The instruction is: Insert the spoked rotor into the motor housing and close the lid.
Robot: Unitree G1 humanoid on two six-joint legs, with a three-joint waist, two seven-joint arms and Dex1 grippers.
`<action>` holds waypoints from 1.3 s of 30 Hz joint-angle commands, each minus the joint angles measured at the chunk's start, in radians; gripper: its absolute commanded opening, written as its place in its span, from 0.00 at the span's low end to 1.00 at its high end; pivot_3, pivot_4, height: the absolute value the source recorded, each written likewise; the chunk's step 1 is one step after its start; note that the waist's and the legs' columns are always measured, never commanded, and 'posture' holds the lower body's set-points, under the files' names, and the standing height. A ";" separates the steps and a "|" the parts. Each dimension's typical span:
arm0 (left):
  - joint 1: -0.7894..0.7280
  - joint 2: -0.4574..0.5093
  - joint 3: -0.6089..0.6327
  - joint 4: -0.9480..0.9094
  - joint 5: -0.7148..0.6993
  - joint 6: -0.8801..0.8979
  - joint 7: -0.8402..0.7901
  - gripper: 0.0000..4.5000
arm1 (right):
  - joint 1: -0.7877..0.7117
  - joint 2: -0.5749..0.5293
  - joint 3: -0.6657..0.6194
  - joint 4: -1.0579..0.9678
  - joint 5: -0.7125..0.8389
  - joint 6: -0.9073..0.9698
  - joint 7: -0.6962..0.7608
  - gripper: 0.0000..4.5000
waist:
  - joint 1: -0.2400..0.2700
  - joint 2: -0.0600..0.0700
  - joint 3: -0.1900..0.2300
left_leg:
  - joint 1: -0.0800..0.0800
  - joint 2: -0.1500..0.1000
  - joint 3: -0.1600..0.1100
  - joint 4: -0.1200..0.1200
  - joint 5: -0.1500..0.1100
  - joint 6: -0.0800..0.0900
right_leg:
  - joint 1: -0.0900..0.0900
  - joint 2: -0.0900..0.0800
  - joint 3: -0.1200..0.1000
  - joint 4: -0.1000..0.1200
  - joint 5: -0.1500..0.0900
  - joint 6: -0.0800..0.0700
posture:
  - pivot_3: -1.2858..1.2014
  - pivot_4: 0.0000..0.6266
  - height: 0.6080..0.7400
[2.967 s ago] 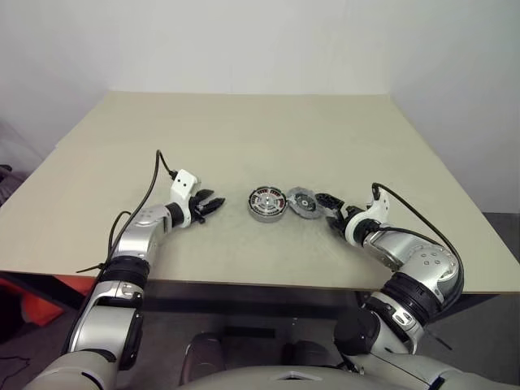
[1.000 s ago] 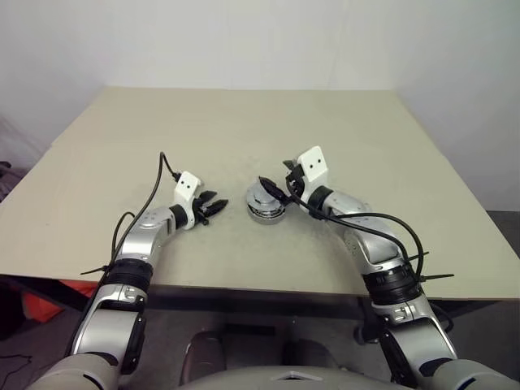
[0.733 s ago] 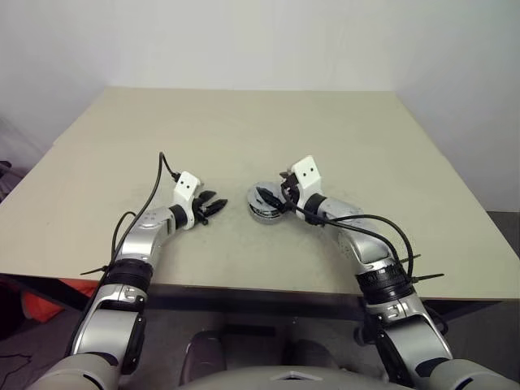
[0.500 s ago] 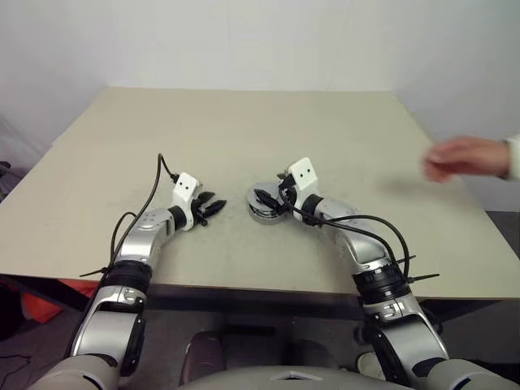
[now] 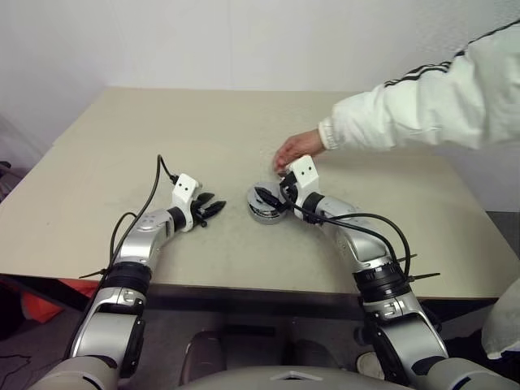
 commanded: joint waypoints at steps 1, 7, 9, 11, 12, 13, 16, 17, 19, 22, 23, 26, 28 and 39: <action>-0.018 0.008 0.015 -0.026 -0.009 -0.012 0.000 0.54 | -0.022 0.002 -0.028 -0.042 0.006 -0.005 -0.005 0.94 | 0.000 0.000 0.000 | 0.000 0.000 0.000 0.000 0.000 0.000 | 0.000 0.000 0.000 0.000 0.000 0.000 | 0.52 0.00 1.00; -0.023 0.008 0.014 -0.019 -0.008 -0.013 -0.002 0.54 | -0.019 0.002 -0.038 -0.071 0.020 0.001 0.002 0.94 | 0.000 0.000 0.000 | 0.000 0.000 0.000 0.000 0.000 0.000 | 0.000 0.000 0.000 0.000 0.000 0.000 | 0.52 0.00 1.00; -0.024 0.009 0.014 -0.017 -0.007 -0.013 -0.002 0.54 | -0.013 0.006 -0.049 -0.113 0.046 0.003 0.019 0.94 | 0.000 0.000 0.000 | 0.000 0.000 0.000 0.000 0.000 0.000 | 0.000 0.000 0.000 0.000 0.000 0.000 | 0.52 0.00 1.00; -0.024 0.009 0.015 -0.016 -0.007 -0.014 -0.002 0.54 | -0.007 0.005 -0.057 -0.166 0.069 0.013 0.030 0.94 | 0.000 0.000 0.000 | 0.000 0.000 0.000 0.000 0.000 0.000 | 0.000 0.000 0.000 0.000 0.000 0.000 | 0.52 0.00 1.00; -0.024 0.009 0.015 -0.014 -0.007 -0.014 -0.002 0.54 | -0.006 0.005 -0.062 -0.190 0.078 0.019 0.033 0.94 | 0.000 0.000 0.000 | 0.000 0.000 0.000 0.000 0.000 0.000 | 0.000 0.000 0.000 0.000 0.000 0.000 | 0.52 0.00 1.00; -0.025 0.010 0.015 -0.013 -0.007 -0.014 -0.002 0.54 | -0.005 0.004 -0.066 -0.210 0.085 0.027 0.032 0.94 | 0.000 0.000 0.000 | 0.000 0.000 0.000 0.000 0.000 0.000 | 0.000 0.000 0.000 0.000 0.000 0.000 | 0.52 0.00 1.00; -0.025 0.010 0.015 -0.010 -0.007 -0.017 -0.003 0.54 | -0.003 -0.005 -0.079 -0.290 0.116 0.064 0.034 0.94 | 0.001 0.000 0.000 | 0.000 0.000 0.000 0.000 0.000 0.000 | 0.000 0.000 0.000 0.000 0.000 0.000 | 0.52 0.00 1.00; -0.025 0.011 0.015 -0.009 -0.006 -0.017 -0.003 0.54 | -0.002 -0.009 -0.083 -0.320 0.128 0.081 0.034 0.94 | 0.001 0.000 0.000 | 0.000 0.000 0.000 0.000 0.000 0.000 | 0.000 0.000 0.000 0.000 0.000 0.000 | 0.52 0.00 1.00; -0.025 0.011 0.015 -0.008 -0.006 -0.018 -0.003 0.54 | -0.003 -0.016 -0.088 -0.362 0.145 0.108 0.033 0.94 | 0.001 0.000 0.000 | 0.000 0.000 0.000 0.000 0.000 0.000 | 0.000 0.000 0.000 0.000 0.000 0.000 | 0.52 0.00 1.00; -0.025 0.010 0.014 -0.006 -0.006 -0.020 -0.003 0.54 | -0.013 -0.025 -0.100 -0.421 0.167 0.141 0.026 0.94 | 0.002 0.000 0.000 | 0.000 0.000 0.000 0.000 0.000 0.000 | 0.000 0.000 0.000 0.000 0.000 0.000 | 0.52 0.00 1.00; -0.025 0.010 0.013 -0.005 -0.005 -0.021 -0.003 0.54 | -0.018 -0.027 -0.105 -0.430 0.173 0.147 0.022 0.94 | 0.001 0.000 0.000 | 0.000 0.000 0.000 0.000 0.000 0.000 | 0.000 0.000 0.000 0.000 0.000 0.000 | 0.52 0.00 1.00; -0.027 0.007 0.012 -0.002 -0.004 -0.022 -0.003 0.54 | -0.031 -0.027 -0.120 -0.443 0.186 0.159 0.011 0.94 | 0.001 0.000 0.000 | 0.001 0.000 0.000 0.000 0.000 0.000 | 0.000 0.000 0.000 0.000 0.000 0.000 | 0.52 0.00 1.00; -0.028 0.007 0.012 -0.001 -0.004 -0.022 -0.003 0.54 | -0.036 -0.028 -0.126 -0.447 0.193 0.164 0.006 0.94 | 0.002 0.000 0.000 | 0.000 0.000 0.000 0.000 0.000 0.000 | 0.000 0.000 0.000 0.000 0.000 0.001 | 0.52 0.00 1.00; -0.035 0.005 0.010 0.007 -0.002 -0.024 0.000 0.54 | -0.039 -0.034 -0.120 -0.432 0.190 0.160 -0.004 0.94 | 0.002 0.000 0.000 | 0.000 0.000 0.000 0.000 0.000 0.000 | 0.000 0.000 0.000 0.000 0.000 0.000 | 0.52 0.00 1.00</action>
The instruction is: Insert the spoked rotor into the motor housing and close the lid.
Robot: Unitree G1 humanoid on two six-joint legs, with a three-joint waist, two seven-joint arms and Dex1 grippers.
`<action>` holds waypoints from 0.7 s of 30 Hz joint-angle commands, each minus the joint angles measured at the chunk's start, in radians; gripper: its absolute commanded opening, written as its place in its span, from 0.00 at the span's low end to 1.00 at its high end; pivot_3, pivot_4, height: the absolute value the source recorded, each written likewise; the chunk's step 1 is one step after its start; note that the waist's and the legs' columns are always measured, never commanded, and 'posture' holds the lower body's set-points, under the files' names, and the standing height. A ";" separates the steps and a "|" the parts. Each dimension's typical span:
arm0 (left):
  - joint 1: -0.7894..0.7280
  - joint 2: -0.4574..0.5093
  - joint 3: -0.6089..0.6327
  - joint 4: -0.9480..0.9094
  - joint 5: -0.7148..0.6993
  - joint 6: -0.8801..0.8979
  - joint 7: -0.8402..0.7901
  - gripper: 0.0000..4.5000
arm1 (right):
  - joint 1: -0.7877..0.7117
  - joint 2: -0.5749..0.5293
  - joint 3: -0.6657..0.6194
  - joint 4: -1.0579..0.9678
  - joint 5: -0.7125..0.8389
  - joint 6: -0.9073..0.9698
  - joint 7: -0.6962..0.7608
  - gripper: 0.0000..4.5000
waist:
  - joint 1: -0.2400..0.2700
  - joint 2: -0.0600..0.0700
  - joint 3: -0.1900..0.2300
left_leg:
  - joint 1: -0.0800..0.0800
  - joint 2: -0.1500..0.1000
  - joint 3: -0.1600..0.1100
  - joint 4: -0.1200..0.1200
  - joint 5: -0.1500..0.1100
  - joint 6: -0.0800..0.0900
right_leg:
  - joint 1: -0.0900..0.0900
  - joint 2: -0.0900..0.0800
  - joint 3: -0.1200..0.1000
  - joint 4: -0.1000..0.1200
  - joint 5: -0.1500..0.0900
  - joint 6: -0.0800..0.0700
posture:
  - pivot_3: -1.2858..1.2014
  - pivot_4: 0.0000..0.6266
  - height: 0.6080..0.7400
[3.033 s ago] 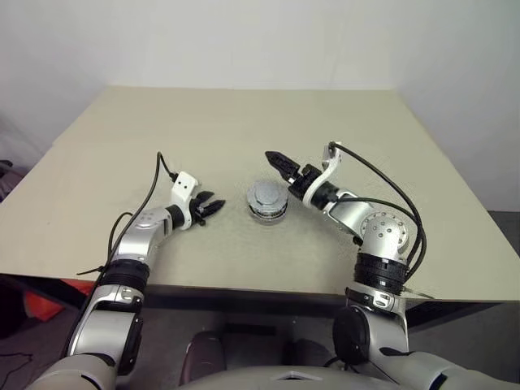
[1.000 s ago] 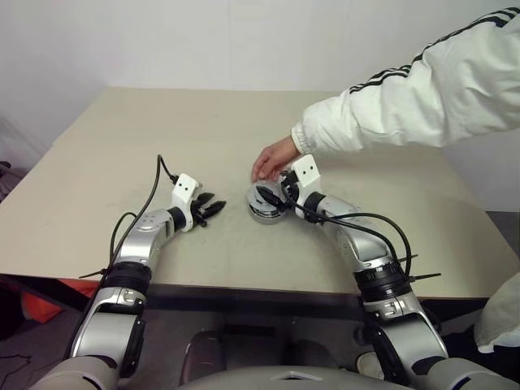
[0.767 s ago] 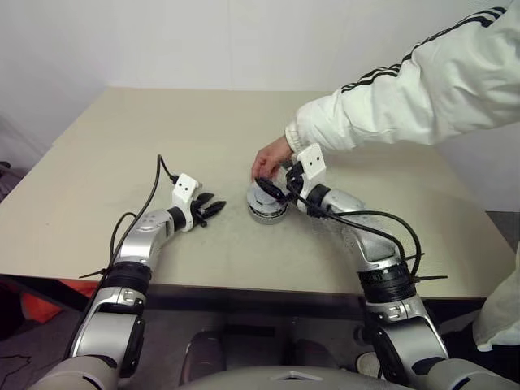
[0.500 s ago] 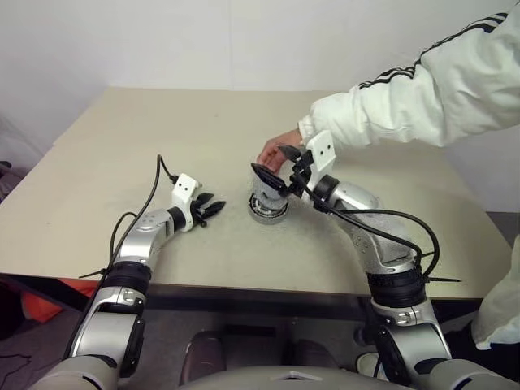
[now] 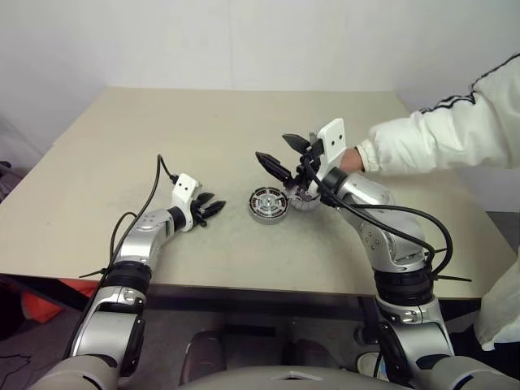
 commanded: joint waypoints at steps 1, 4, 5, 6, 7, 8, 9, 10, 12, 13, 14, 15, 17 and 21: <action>-0.028 0.004 0.011 -0.006 -0.003 -0.020 0.000 0.54 | -0.025 -0.003 -0.005 -0.033 0.009 -0.010 -0.005 0.94 | 0.000 0.000 0.000 | 0.000 0.000 0.000 0.000 0.000 0.000 | 0.000 0.000 0.000 0.000 0.000 0.000 | 0.52 0.00 1.00; -0.032 0.004 0.011 -0.002 -0.004 -0.021 -0.003 0.54 | -0.022 -0.007 -0.007 -0.030 0.004 -0.008 -0.010 0.94 | 0.000 0.000 0.000 | 0.000 0.000 0.000 0.000 0.000 0.000 | 0.000 0.000 0.000 0.000 0.000 0.000 | 0.52 0.00 1.00; -0.034 0.004 0.011 0.001 -0.004 -0.022 -0.003 0.54 | -0.019 -0.009 -0.009 -0.027 0.001 -0.007 -0.014 0.94 | 0.000 0.000 0.000 | 0.000 0.000 0.000 0.000 0.000 0.000 | 0.000 0.000 0.000 0.000 0.000 0.000 | 0.52 0.00 1.00; -0.035 0.003 0.011 0.003 -0.003 -0.023 -0.004 0.54 | -0.017 -0.012 -0.011 -0.024 -0.002 -0.005 -0.019 0.94 | 0.000 0.000 0.000 | 0.000 0.000 0.000 0.000 0.000 0.000 | 0.000 0.000 0.000 0.000 0.000 0.000 | 0.52 0.00 1.00; -0.037 0.003 0.010 0.005 -0.003 -0.024 -0.005 0.54 | -0.013 -0.017 -0.016 -0.020 -0.010 -0.003 -0.029 0.94 | 0.000 0.000 0.000 | 0.000 0.000 0.000 0.000 0.000 0.000 | 0.000 0.000 0.000 0.000 0.000 0.000 | 0.52 0.00 1.00; -0.038 0.002 0.010 0.006 -0.003 -0.025 -0.005 0.54 | -0.008 -0.021 -0.022 -0.016 -0.016 -0.002 -0.040 0.94 | 0.000 0.000 0.000 | 0.000 0.000 0.000 0.000 0.000 0.000 | 0.000 0.000 0.000 0.000 0.000 0.000 | 0.52 0.00 1.00; -0.040 0.001 0.009 0.010 -0.003 -0.027 -0.007 0.54 | -0.004 -0.024 -0.036 -0.015 -0.013 0.003 -0.052 0.94 | 0.000 0.000 0.000 | 0.000 0.000 0.000 0.000 0.000 0.000 | 0.000 0.000 0.000 0.000 0.000 0.000 | 0.52 0.00 1.00; -0.042 0.000 0.008 0.013 -0.003 -0.029 -0.008 0.54 | 0.000 -0.025 -0.050 -0.017 -0.007 0.009 -0.063 0.94 | 0.000 0.000 0.000 | 0.000 0.000 0.000 0.000 0.000 0.000 | 0.000 0.000 0.000 0.000 0.000 0.000 | 0.52 0.00 1.00; -0.045 -0.001 0.006 0.020 -0.002 -0.033 -0.010 0.54 | 0.010 -0.029 -0.082 -0.021 0.008 0.031 -0.083 0.94 | 0.001 0.000 0.000 | 0.000 0.000 0.000 0.000 0.000 0.000 | 0.000 0.000 0.000 0.000 0.000 0.000 | 0.52 0.00 1.00; -0.046 -0.001 0.006 0.022 -0.002 -0.034 -0.011 0.54 | 0.017 -0.031 -0.098 -0.021 0.012 0.046 -0.096 0.94 | 0.001 0.000 0.000 | 0.000 0.000 0.000 0.000 0.000 0.000 | 0.000 0.000 0.000 0.000 0.000 0.000 | 0.52 0.00 1.00; -0.047 -0.001 0.006 0.024 -0.001 -0.036 -0.011 0.54 | 0.025 -0.031 -0.120 -0.016 0.017 0.066 -0.115 0.94 | 0.001 0.000 0.000 | 0.000 0.000 0.000 0.000 0.000 0.000 | 0.000 0.000 0.000 0.000 0.000 0.000 | 0.52 0.00 1.00; -0.047 -0.002 0.005 0.026 -0.001 -0.037 -0.012 0.54 | 0.032 -0.029 -0.142 -0.009 0.022 0.090 -0.136 0.94 | 0.001 0.000 0.000 | 0.000 0.000 0.000 0.000 0.000 0.000 | 0.000 0.000 0.000 0.000 0.000 0.000 | 0.52 0.00 1.00; -0.048 -0.001 0.004 0.028 0.000 -0.040 -0.014 0.54 | 0.043 -0.011 -0.205 0.016 0.041 0.150 -0.193 0.94 | 0.001 0.000 0.000 | 0.000 0.000 0.000 0.000 0.000 0.000 | 0.000 0.000 0.000 0.000 0.000 0.000 | 0.52 0.00 1.00; -0.046 0.001 0.003 0.028 0.000 -0.043 -0.019 0.54 | 0.075 0.018 -0.306 0.026 0.085 0.231 -0.268 0.94 | 0.002 0.000 0.000 | 0.000 0.000 0.000 0.000 0.000 0.000 | 0.000 0.000 0.000 0.000 0.000 0.000 | 0.52 0.00 1.00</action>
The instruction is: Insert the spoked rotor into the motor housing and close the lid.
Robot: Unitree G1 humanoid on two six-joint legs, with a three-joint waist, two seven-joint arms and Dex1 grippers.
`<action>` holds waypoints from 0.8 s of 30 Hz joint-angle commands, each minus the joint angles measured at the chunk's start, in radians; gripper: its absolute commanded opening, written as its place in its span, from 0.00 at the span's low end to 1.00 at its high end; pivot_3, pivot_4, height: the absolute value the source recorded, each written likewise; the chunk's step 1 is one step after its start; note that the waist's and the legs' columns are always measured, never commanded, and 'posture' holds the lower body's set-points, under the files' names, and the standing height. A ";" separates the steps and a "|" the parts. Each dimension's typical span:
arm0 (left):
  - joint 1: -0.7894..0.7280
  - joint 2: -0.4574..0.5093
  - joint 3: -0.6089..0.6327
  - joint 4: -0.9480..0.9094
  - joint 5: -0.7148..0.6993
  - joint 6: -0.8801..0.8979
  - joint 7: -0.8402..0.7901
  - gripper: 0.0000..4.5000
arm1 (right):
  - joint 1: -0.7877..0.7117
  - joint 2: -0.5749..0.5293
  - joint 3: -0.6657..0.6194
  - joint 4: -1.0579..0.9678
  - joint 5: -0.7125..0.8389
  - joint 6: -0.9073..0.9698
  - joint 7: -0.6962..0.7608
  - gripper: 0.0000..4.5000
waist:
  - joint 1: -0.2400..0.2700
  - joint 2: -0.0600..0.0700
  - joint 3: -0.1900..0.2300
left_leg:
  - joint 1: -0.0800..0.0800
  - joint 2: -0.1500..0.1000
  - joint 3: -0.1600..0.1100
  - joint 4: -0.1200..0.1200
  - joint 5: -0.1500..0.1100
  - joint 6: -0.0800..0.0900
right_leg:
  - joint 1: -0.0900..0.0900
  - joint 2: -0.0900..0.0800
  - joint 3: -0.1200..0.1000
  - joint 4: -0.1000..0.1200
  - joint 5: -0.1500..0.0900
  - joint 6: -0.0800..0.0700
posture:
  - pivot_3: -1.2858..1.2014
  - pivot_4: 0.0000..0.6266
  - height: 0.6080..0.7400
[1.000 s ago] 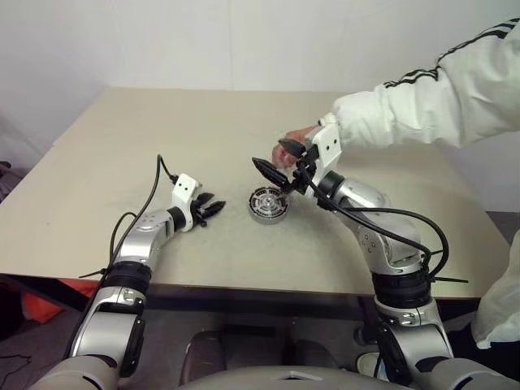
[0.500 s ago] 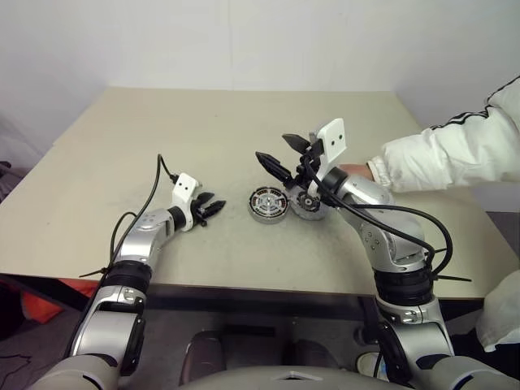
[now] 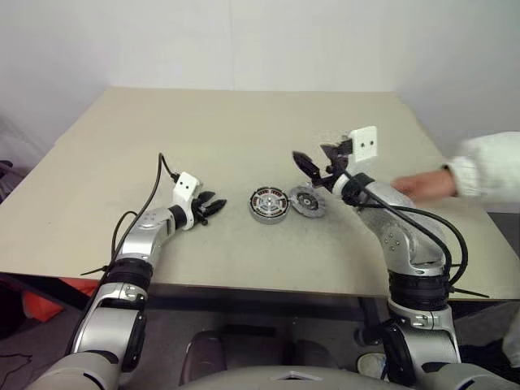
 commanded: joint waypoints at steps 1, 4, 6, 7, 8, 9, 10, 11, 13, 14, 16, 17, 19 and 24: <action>-0.019 0.005 0.005 -0.011 0.000 -0.021 -0.010 0.54 | 0.013 0.013 -0.074 -0.009 0.032 0.050 -0.067 0.94 | 0.000 0.000 0.000 | 0.000 0.000 0.000 0.000 0.000 0.000 | 0.000 0.000 0.000 0.000 0.000 0.000 | 0.52 0.00 1.00; -0.018 0.004 0.003 -0.014 0.001 -0.021 -0.011 0.54 | 0.017 0.032 -0.115 0.014 0.037 0.098 -0.121 0.94 | -0.001 0.000 0.000 | 0.000 0.000 0.000 0.000 0.000 0.000 | 0.000 0.000 0.000 0.000 0.000 0.000 | 0.52 0.00 1.00; -0.018 0.003 0.002 -0.016 0.001 -0.020 -0.011 0.54 | 0.018 0.059 -0.154 0.024 0.063 0.147 -0.153 0.94 | -0.001 0.000 0.000 | 0.000 0.000 0.000 0.000 0.000 0.000 | 0.000 0.000 0.000 0.000 0.000 0.000 | 0.52 0.00 1.00; -0.019 0.004 0.002 -0.016 0.001 -0.020 -0.011 0.54 | 0.023 0.076 -0.172 0.019 0.081 0.174 -0.167 0.94 | -0.001 0.000 0.000 | 0.000 0.000 0.000 0.000 0.000 0.000 | 0.000 0.000 0.000 0.000 0.000 0.000 | 0.52 0.00 1.00; -0.019 0.005 0.001 -0.015 0.003 -0.020 -0.011 0.54 | 0.027 0.093 -0.192 0.011 0.101 0.206 -0.180 0.94 | -0.001 0.000 0.000 | 0.001 0.000 0.000 0.000 0.000 0.000 | 0.000 0.000 0.000 0.000 0.000 0.000 | 0.52 0.00 1.00; -0.018 0.006 0.001 -0.015 0.004 -0.021 -0.011 0.54 | 0.032 0.106 -0.205 0.002 0.115 0.233 -0.189 0.94 | 0.000 0.000 0.000 | 0.000 0.000 0.000 0.000 0.000 0.000 | 0.000 0.000 0.000 0.000 0.000 0.000 | 0.52 0.00 1.00; -0.016 0.006 0.000 -0.018 0.004 -0.019 -0.012 0.54 | 0.039 0.121 -0.220 -0.009 0.133 0.262 -0.200 0.94 | 0.000 0.000 0.000 | 0.000 0.000 0.000 0.000 0.000 0.000 | 0.000 0.000 0.000 0.000 0.000 0.000 | 0.52 0.00 1.00; -0.013 0.007 0.000 -0.022 0.004 -0.018 -0.012 0.54 | 0.045 0.133 -0.233 -0.016 0.145 0.285 -0.211 0.94 | 0.000 0.000 0.000 | 0.000 0.000 0.000 0.000 0.000 0.000 | 0.000 0.000 0.000 0.000 0.000 0.000 | 0.52 0.00 1.00; -0.005 0.009 -0.001 -0.033 0.003 -0.015 -0.012 0.54 | 0.059 0.145 -0.250 -0.029 0.161 0.320 -0.227 0.94 | 0.000 0.000 0.000 | 0.000 0.000 0.000 0.000 0.000 0.000 | 0.000 0.000 0.000 0.000 0.000 0.000 | 0.52 0.00 1.00; -0.003 0.011 0.000 -0.036 0.003 -0.014 -0.013 0.54 | 0.064 0.155 -0.263 -0.032 0.174 0.341 -0.236 0.94 | 0.000 0.000 0.000 | 0.000 0.000 0.000 0.000 0.000 0.000 | 0.000 0.000 0.000 0.000 0.000 0.000 | 0.52 0.00 1.00; 0.000 0.013 0.001 -0.038 0.003 -0.013 -0.014 0.54 | 0.067 0.169 -0.284 -0.040 0.197 0.377 -0.250 0.94 | 0.000 0.000 0.000 | 0.000 0.000 0.000 0.000 0.000 0.000 | 0.000 0.000 0.000 0.000 0.000 0.000 | 0.52 0.00 1.00; 0.002 0.014 0.002 -0.040 0.002 -0.013 -0.014 0.54 | 0.066 0.178 -0.298 -0.044 0.211 0.398 -0.257 0.94 | 0.000 0.000 0.000 | 0.000 0.000 0.000 0.000 0.000 0.000 | 0.000 0.000 0.000 0.000 0.000 0.000 | 0.52 0.00 1.00; 0.006 0.016 0.003 -0.043 0.002 -0.012 -0.013 0.54 | 0.064 0.191 -0.317 -0.049 0.231 0.426 -0.267 0.94 | 0.000 0.000 0.000 | 0.001 0.000 0.000 0.000 0.000 0.000 | 0.000 0.000 0.000 0.000 -0.001 0.001 | 0.52 0.00 1.00; 0.016 0.016 0.004 -0.055 0.000 -0.006 -0.008 0.54 | 0.052 0.226 -0.342 -0.041 0.258 0.462 -0.298 0.94 | 0.000 0.000 0.000 | 0.001 0.000 0.000 -0.001 0.000 -0.001 | 0.000 0.000 0.000 0.000 -0.003 0.006 | 0.52 0.00 1.00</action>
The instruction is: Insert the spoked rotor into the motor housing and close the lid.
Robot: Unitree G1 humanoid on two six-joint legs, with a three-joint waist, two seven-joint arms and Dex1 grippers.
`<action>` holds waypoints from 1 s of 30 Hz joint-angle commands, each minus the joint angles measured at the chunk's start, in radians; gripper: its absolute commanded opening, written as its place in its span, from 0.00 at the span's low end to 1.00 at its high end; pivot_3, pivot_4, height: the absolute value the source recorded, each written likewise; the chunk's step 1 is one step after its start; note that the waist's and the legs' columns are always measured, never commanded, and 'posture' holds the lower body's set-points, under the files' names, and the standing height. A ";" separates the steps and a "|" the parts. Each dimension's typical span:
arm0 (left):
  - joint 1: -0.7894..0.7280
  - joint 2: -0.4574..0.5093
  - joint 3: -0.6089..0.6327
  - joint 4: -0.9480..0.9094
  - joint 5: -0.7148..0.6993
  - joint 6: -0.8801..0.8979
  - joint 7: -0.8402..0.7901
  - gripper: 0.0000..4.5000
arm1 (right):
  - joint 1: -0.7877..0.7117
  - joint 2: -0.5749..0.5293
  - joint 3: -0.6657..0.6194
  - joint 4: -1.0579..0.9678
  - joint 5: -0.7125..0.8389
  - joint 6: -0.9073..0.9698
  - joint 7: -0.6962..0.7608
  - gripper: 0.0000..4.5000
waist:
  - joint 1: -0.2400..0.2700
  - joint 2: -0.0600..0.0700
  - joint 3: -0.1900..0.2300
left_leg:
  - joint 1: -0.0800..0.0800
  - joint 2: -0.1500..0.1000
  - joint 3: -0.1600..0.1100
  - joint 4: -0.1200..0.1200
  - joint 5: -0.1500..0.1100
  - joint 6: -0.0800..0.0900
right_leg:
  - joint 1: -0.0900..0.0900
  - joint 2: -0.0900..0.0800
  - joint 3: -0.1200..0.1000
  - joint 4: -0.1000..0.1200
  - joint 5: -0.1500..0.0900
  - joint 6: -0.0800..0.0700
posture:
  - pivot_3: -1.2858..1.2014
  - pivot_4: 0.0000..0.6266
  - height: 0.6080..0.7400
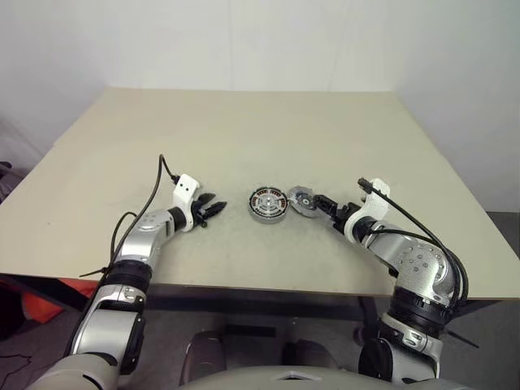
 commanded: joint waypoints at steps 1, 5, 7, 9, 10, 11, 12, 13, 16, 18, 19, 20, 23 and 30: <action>-0.003 0.011 0.010 -0.046 -0.003 -0.001 0.004 0.54 | -0.031 0.027 -0.027 -0.033 0.050 0.031 -0.024 0.94 | 0.000 0.000 0.000 | 0.000 0.000 0.000 0.000 0.000 0.000 | 0.000 0.000 0.000 0.000 0.000 0.000 | 0.52 0.00 1.00; 0.004 0.019 0.014 -0.049 -0.004 0.000 0.005 0.54 | -0.040 0.059 -0.064 -0.031 0.088 0.089 -0.040 0.94 | 0.000 0.000 0.000 | 0.000 0.000 0.000 0.000 0.000 0.000 | 0.000 0.000 0.000 0.000 0.000 0.000 | 0.52 0.00 1.00; 0.007 0.022 0.015 -0.051 -0.004 0.000 0.006 0.54 | -0.044 0.068 -0.075 -0.026 0.102 0.107 -0.043 0.94 | 0.000 0.000 0.000 | 0.000 0.000 0.000 0.000 0.000 0.000 | 0.000 0.000 0.000 0.000 0.000 0.000 | 0.52 0.00 1.00; 0.009 0.023 0.014 -0.053 -0.005 0.001 0.007 0.54 | -0.050 0.078 -0.086 -0.012 0.108 0.112 -0.048 0.94 | 0.000 0.000 0.000 | 0.000 0.000 0.000 0.000 0.000 0.000 | 0.000 0.000 0.000 0.000 0.000 0.000 | 0.52 0.00 1.00; 0.010 0.023 0.015 -0.054 -0.005 0.002 0.008 0.54 | -0.053 0.083 -0.089 -0.003 0.110 0.109 -0.051 0.94 | 0.000 0.000 0.000 | 0.000 0.000 0.000 0.000 0.000 0.000 | 0.000 0.000 0.000 0.000 0.000 0.001 | 0.52 0.00 1.00; 0.010 0.023 0.015 -0.055 -0.005 0.002 0.009 0.54 | -0.055 0.087 -0.089 0.006 0.109 0.104 -0.053 0.94 | 0.000 0.000 0.000 | 0.000 0.000 0.000 0.000 0.000 0.000 | 0.000 0.000 0.000 0.000 0.000 0.001 | 0.52 0.00 1.00; 0.009 0.023 0.015 -0.056 -0.006 0.002 0.010 0.54 | -0.058 0.089 -0.087 0.021 0.105 0.091 -0.051 0.94 | 0.000 0.000 0.000 | 0.000 0.000 0.000 -0.001 0.000 0.000 | 0.000 0.000 0.000 0.000 0.000 0.001 | 0.52 0.00 1.00; 0.009 0.023 0.015 -0.056 -0.006 0.003 0.011 0.54 | -0.059 0.090 -0.084 0.037 0.102 0.078 -0.049 0.94 | 0.000 0.000 0.000 | 0.000 0.000 0.000 -0.001 0.000 0.000 | 0.000 0.000 0.000 0.000 0.000 0.001 | 0.52 0.00 1.00; 0.010 0.023 0.015 -0.061 -0.006 0.005 0.013 0.54 | -0.073 0.090 -0.073 0.091 0.091 0.015 -0.036 0.94 | -0.002 0.000 0.000 | 0.001 0.000 0.000 0.000 0.000 -0.001 | 0.000 0.000 0.000 0.000 0.000 0.001 | 0.52 0.00 1.00; 0.010 0.023 0.014 -0.063 -0.006 0.006 0.014 0.54 | -0.084 0.083 -0.061 0.123 0.081 -0.036 -0.022 0.94 | -0.002 0.000 0.000 | 0.001 0.000 0.000 0.000 0.001 -0.002 | 0.000 0.000 0.000 0.000 0.000 0.001 | 0.52 0.00 1.00; 0.012 0.024 0.014 -0.065 -0.006 0.007 0.015 0.54 | -0.096 0.080 -0.059 0.150 0.078 -0.074 -0.012 0.94 | -0.002 0.000 0.000 | 0.001 0.000 0.000 -0.001 0.001 -0.003 | 0.000 0.000 0.000 0.000 0.000 0.001 | 0.52 0.00 1.00; 0.013 0.023 0.014 -0.068 -0.007 0.008 0.015 0.54 | -0.105 0.075 -0.053 0.174 0.073 -0.109 -0.001 0.94 | -0.002 0.000 0.000 | 0.001 0.000 0.000 0.000 0.002 -0.003 | 0.000 0.000 0.000 0.000 0.000 0.001 | 0.52 0.00 1.00; 0.014 0.023 0.013 -0.071 -0.006 0.010 0.018 0.54 | -0.130 0.055 -0.039 0.248 0.059 -0.191 0.013 0.94 | -0.002 0.000 0.000 | 0.001 0.000 0.000 0.000 0.002 -0.004 | 0.000 0.000 0.000 0.000 0.000 0.001 | 0.52 0.00 1.00; 0.014 0.028 0.014 -0.074 -0.006 0.011 0.021 0.54 | -0.187 0.020 0.004 0.384 0.041 -0.311 0.052 0.94 | -0.002 0.000 0.000 | 0.000 0.000 0.000 -0.001 0.002 -0.003 | 0.000 0.000 0.000 0.000 0.000 0.001 | 0.52 0.00 1.00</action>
